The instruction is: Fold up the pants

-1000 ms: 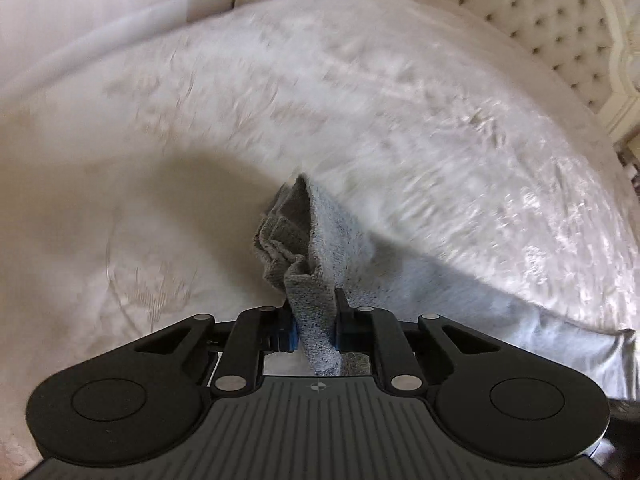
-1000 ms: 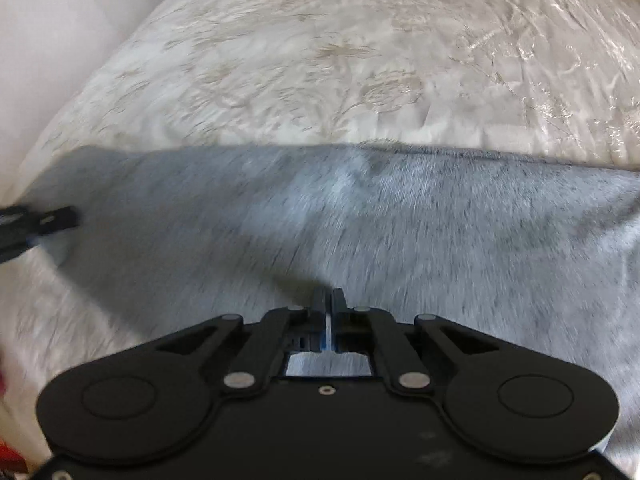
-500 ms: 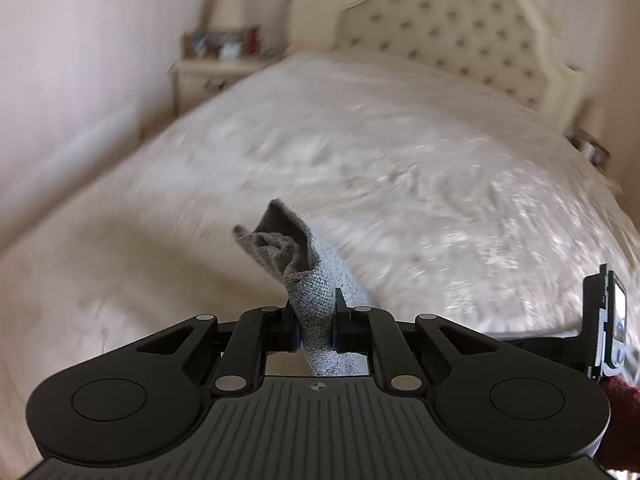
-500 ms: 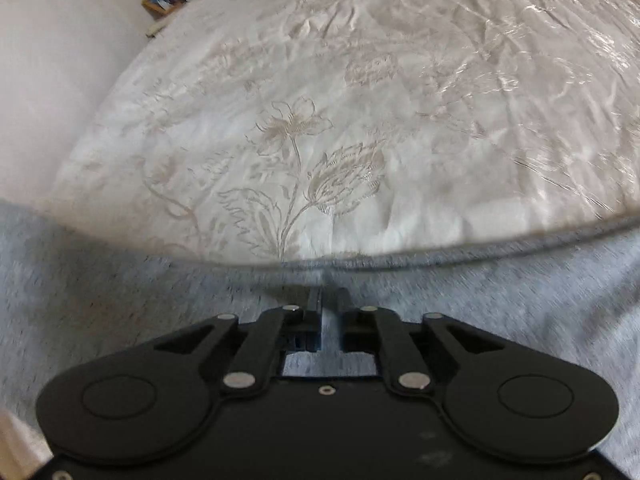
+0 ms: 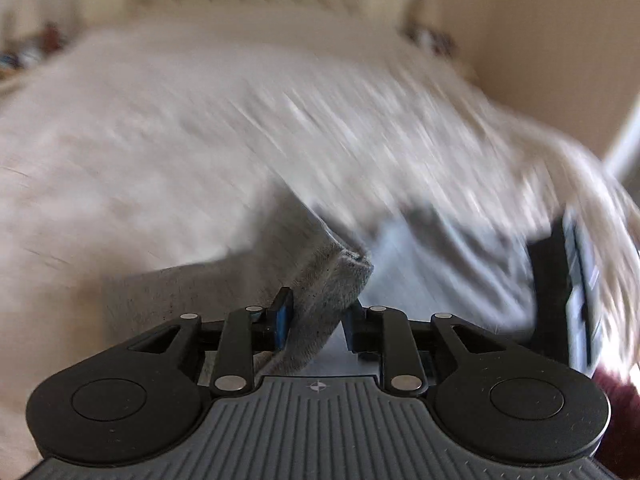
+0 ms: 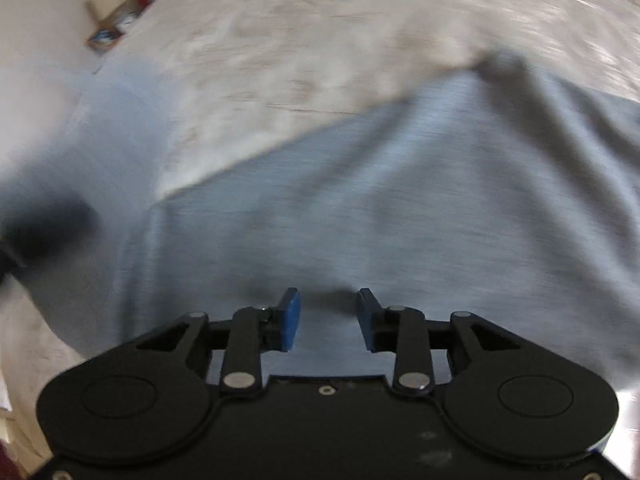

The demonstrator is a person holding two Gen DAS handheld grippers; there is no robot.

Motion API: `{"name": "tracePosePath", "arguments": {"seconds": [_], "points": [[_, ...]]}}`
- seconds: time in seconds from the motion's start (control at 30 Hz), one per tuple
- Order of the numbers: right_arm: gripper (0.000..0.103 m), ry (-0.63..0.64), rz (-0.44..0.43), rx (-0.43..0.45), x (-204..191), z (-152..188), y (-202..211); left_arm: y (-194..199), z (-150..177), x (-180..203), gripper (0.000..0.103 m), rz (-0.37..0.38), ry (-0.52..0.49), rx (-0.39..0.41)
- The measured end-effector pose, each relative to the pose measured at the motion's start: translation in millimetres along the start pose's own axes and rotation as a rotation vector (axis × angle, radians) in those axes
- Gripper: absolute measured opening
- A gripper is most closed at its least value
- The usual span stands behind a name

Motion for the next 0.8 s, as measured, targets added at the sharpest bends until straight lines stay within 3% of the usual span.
{"name": "tracePosePath", "arguments": {"seconds": [0.07,0.17,0.27,0.33,0.5,0.6,0.67,0.73,0.8], "points": [[0.040,-0.013,0.022,0.006,21.2,-2.0,9.1,-7.6,8.1,16.3,0.025,0.046,-0.021,-0.034],[0.051,0.003,0.029,0.040,37.7,-12.9,23.9,2.6,8.8,13.0,0.028,0.029,-0.020,0.001],[0.074,0.034,-0.034,0.077,31.2,-27.5,30.7,3.5,14.2,-14.5,0.028,-0.057,0.038,0.002],[0.095,0.024,-0.110,0.080,19.3,-33.7,26.7,-3.4,21.7,-40.4,0.029,-0.127,0.112,-0.017],[0.096,0.051,-0.177,-0.038,-10.8,-19.6,-9.7,-33.7,55.7,-102.5,0.029,-0.284,0.220,-0.171],[0.098,0.050,-0.173,-0.081,-17.7,-5.3,-26.7,-55.7,79.9,-117.7,0.029,-0.227,0.259,-0.287],[0.083,0.024,-0.199,-0.096,-24.1,-1.4,-27.9,-58.3,81.7,-119.1,0.029,-0.205,0.246,-0.285],[0.014,-0.003,-0.232,-0.135,-30.6,0.7,-30.0,-55.8,78.6,-117.5,0.029,-0.201,0.222,-0.282],[0.014,0.015,-0.230,-0.130,-37.7,-2.4,-24.9,-52.7,75.2,-117.1,0.030,-0.199,0.225,-0.276]]}}
Point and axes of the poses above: each gripper's, at about its wrist camera, not at the fingertips, and y roughly against the way its jaws point, x to its right, z to its underside, the point moved 9 cm from there along -y, roughly the way its jaws point, and after that the axes turned 3 degrees about -z, right-handed, at the moved point
